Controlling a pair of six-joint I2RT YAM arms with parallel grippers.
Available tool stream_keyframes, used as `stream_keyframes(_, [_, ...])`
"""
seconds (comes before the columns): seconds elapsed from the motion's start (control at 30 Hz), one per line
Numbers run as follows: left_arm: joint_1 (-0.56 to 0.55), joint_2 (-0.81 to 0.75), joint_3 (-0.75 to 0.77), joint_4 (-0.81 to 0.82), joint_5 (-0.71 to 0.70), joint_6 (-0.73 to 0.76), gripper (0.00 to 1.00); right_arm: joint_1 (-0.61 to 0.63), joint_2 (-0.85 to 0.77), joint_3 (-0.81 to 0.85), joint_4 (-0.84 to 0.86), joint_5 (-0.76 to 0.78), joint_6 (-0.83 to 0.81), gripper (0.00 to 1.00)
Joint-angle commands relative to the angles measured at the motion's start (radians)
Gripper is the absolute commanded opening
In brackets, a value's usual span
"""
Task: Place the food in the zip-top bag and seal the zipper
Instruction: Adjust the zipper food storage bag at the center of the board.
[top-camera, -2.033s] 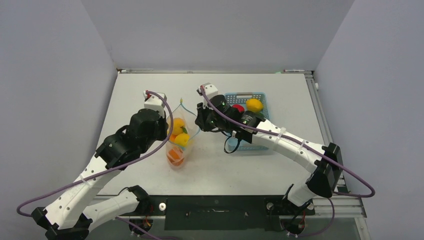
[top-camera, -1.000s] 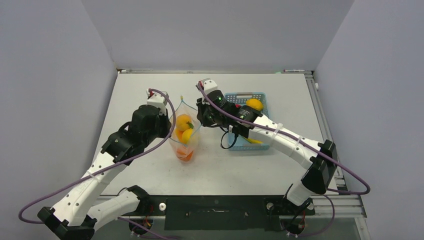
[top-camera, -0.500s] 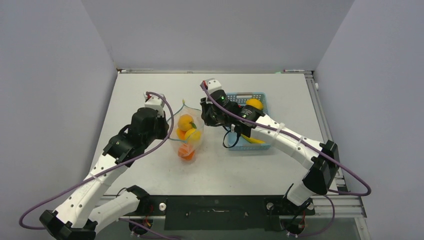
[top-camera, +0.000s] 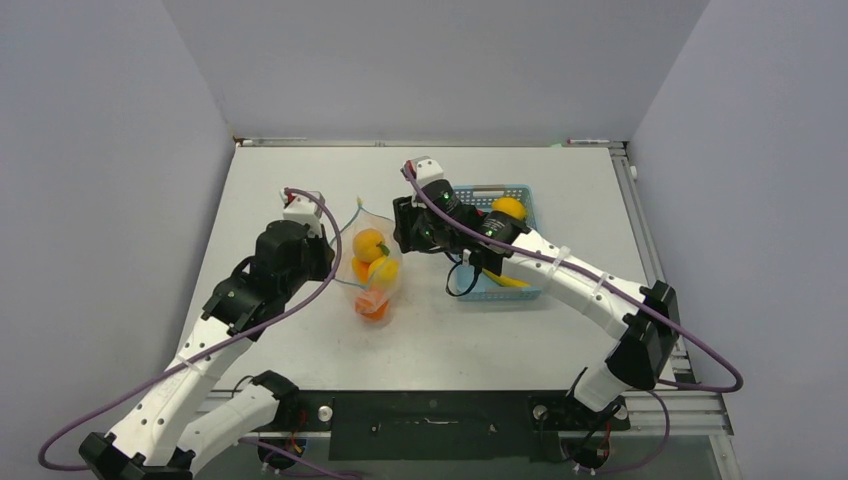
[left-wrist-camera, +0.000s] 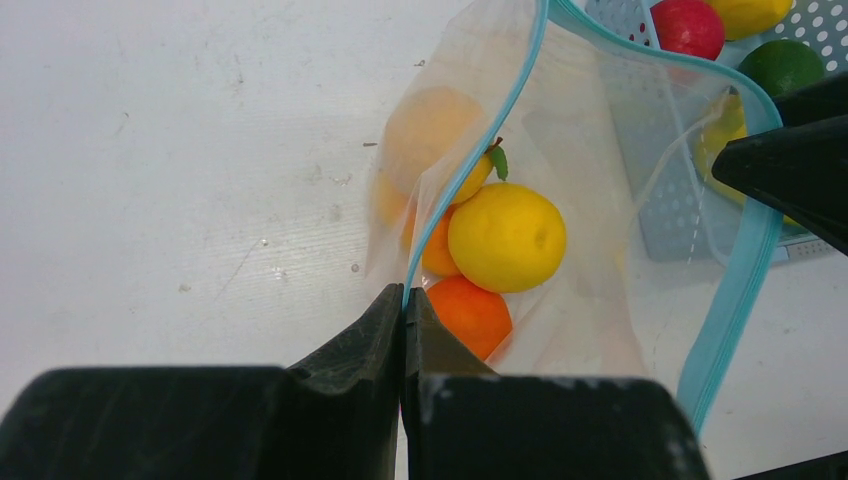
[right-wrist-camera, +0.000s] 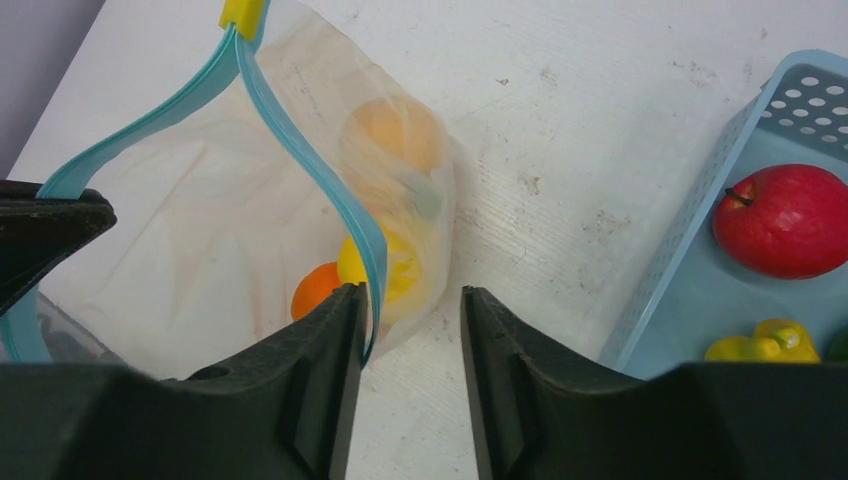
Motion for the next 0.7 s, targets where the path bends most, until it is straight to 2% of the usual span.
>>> stream_keyframes(0.0, [0.007,-0.013,-0.001,0.058,0.03,0.012,0.0,-0.006,-0.076,0.019,0.066,-0.018,0.01,0.46])
stream_keyframes(0.2, [0.009,-0.012,-0.003,0.058,0.034,0.014,0.0,-0.006,-0.123,0.033,0.077,0.003,0.015,0.56])
stream_keyframes(0.37, [0.01,-0.012,-0.004,0.06,0.034,0.015,0.0,-0.019,-0.162,0.035,0.051,0.087,-0.006,0.61])
stream_keyframes(0.67, [0.017,-0.012,-0.007,0.062,0.04,0.015,0.0,-0.185,-0.159,-0.042,0.005,0.104,-0.033,0.65])
